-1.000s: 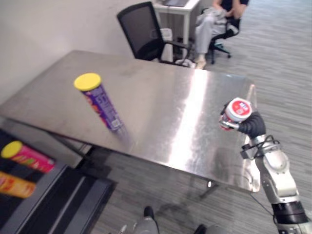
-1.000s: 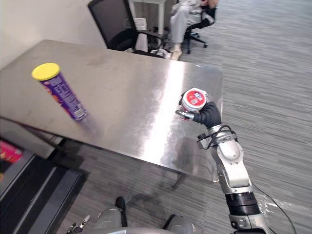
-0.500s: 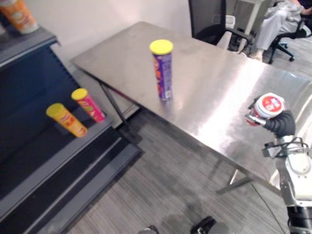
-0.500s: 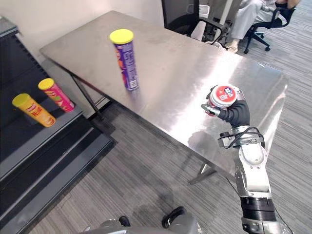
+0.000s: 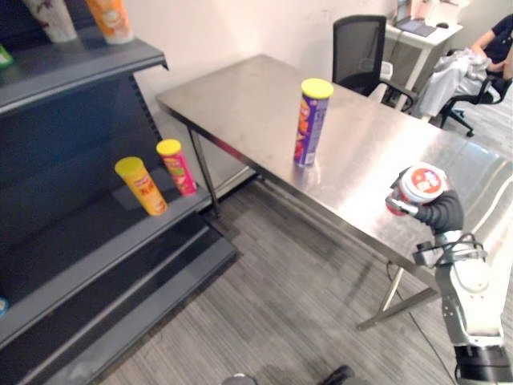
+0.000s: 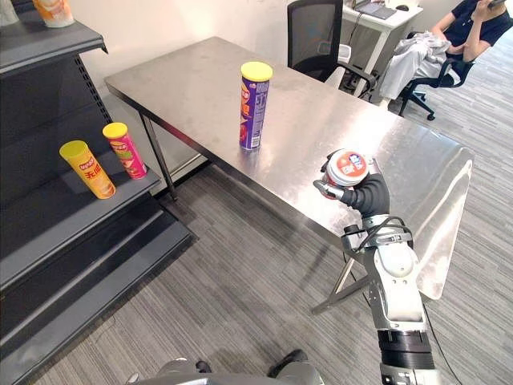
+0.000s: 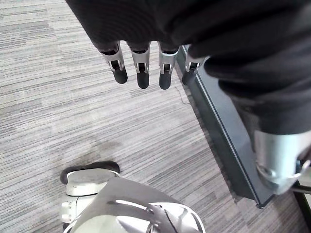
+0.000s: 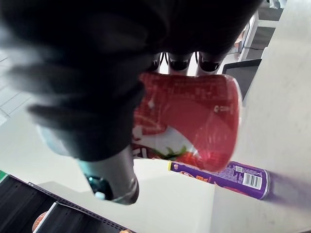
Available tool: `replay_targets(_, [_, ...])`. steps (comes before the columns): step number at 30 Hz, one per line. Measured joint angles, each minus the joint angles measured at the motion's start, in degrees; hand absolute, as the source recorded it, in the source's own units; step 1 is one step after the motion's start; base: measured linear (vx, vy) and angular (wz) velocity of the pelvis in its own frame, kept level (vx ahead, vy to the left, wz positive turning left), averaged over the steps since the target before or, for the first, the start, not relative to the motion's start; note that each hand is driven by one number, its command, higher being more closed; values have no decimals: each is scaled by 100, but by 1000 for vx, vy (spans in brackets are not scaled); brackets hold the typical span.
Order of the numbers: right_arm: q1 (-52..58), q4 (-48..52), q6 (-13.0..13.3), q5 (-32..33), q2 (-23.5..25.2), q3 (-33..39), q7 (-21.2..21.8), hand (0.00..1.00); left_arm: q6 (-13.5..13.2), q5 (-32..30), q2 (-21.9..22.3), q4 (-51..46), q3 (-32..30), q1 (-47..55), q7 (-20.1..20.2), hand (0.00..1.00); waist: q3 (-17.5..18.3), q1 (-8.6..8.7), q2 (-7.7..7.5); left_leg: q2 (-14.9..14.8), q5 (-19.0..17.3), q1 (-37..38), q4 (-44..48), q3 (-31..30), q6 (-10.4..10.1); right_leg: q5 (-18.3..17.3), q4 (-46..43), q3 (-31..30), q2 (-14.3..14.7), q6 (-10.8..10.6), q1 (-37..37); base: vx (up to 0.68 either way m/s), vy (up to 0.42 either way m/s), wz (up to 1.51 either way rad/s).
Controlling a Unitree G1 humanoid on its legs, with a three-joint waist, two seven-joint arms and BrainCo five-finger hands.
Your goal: Put the gum and the chips on the shelf.
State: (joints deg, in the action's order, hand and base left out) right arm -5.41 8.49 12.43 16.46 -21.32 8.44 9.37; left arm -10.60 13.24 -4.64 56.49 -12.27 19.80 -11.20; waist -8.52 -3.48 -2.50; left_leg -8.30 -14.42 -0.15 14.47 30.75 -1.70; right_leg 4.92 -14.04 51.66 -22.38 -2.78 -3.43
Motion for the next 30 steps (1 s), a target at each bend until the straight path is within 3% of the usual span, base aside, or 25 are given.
replay_targets(5, [-80, -33, -58, -10, 0, -48, 143, 100, -9, 0, 88, 3, -224, 0, -24, 0, -9, -55, 27, -97, 27, -66, 128, -72, 14, -42, -52, 28, 46, 53, 0, 100, 15, 7])
replay_targets(11, [-310, -100, -91, -9, 2, -331, 372, 100, -54, 6, 123, -66, -223, 7, -32, 0, -126, -180, -88, -21, 23, 22, 192, -166, 19, -128, -535, 19, -243, 133, 8, 39, 31, 11])
replay_targets(16, [-489, -271, -121, -16, 18, -743, 504, 100, -46, 18, 161, -140, -215, 7, -25, 0, -358, -219, -113, -114, -493, -377, 1075, -378, 168, -301, -977, 0, -543, 67, 7, -62, 53, 16])
replay_targets(19, [-483, -272, -173, -19, 156, -935, 605, 100, -2, 19, 145, -208, -219, 1, -30, 0, -403, -262, -128, -2, -737, -545, 1390, -550, 317, -241, -1085, -80, -691, 73, 35, -71, 157, 33])
replay_targets(21, [-433, -259, -170, -16, 200, -1004, 626, 100, 77, 18, 62, -314, -126, 12, -63, 0, -432, -265, -68, 196, -738, -579, 1411, -1008, 478, -182, -1452, -1389, -637, 485, -251, -32, 152, 99])
replay_targets(22, [-376, -233, -172, -16, 211, -1019, 578, 100, 118, 1, -20, -378, -8, -4, -120, 0, -441, -151, -46, 293, -693, -677, 1401, -1464, 585, -551, -1613, -2546, -196, 226, -410, 49, 42, 140])
replay_targets(24, [-200, -7, -170, -17, 203, -1020, 423, 100, 147, -1, -214, -382, 114, -105, -186, 0, -425, -93, -105, 512, -566, -818, 1341, -1945, 643, -904, -1640, -3503, 343, -19, -552, 97, -15, 168])
replay_targets(27, [-136, 92, -128, -18, 209, -1152, 378, 100, 246, 18, -251, -268, 185, -173, -211, 0, -406, -144, -97, 857, -530, -853, 1373, -2353, 672, -1130, -1618, -4173, 497, -111, -657, 136, -32, 104])
replay_targets(30, [-145, 52, -121, -16, 213, -1175, 382, 100, 243, 23, -255, -233, 265, -176, -212, 0, -434, -169, -19, 884, -512, -890, 1375, -2641, 641, -1261, -1394, -4716, 744, -315, -598, 118, -75, 43])
